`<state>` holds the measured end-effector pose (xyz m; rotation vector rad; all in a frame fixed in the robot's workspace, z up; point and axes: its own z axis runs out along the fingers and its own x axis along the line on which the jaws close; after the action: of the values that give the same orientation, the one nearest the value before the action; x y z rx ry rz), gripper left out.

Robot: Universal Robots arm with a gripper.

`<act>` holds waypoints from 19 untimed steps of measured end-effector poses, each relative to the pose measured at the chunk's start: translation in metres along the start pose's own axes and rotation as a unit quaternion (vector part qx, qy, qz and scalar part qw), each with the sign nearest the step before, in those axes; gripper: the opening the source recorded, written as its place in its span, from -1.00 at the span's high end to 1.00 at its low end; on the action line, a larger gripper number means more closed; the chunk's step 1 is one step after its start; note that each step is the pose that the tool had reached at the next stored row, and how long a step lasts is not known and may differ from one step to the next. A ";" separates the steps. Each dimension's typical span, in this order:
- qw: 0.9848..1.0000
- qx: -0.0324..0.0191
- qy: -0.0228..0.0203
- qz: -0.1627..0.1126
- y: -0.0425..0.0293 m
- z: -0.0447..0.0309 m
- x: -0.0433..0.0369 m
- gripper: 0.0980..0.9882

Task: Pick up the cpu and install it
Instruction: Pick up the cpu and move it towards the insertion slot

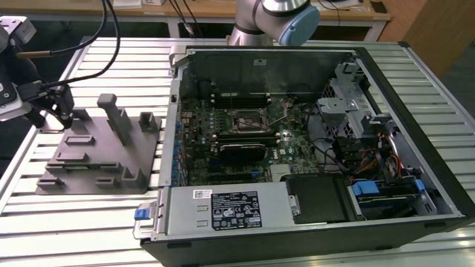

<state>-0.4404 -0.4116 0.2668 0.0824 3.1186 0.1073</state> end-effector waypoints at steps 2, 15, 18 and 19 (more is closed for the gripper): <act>1.000 0.000 0.000 0.000 0.0003 -0.0042 -0.0001 0.00; 1.000 0.000 0.000 0.000 0.0025 -0.0332 -0.0006 0.00; 1.000 0.000 0.000 0.000 0.0029 -0.0393 -0.0007 0.00; 1.000 0.000 0.000 0.000 0.0031 -0.0417 -0.0008 0.00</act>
<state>-0.4404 -0.4114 0.3086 0.0825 3.1186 0.1074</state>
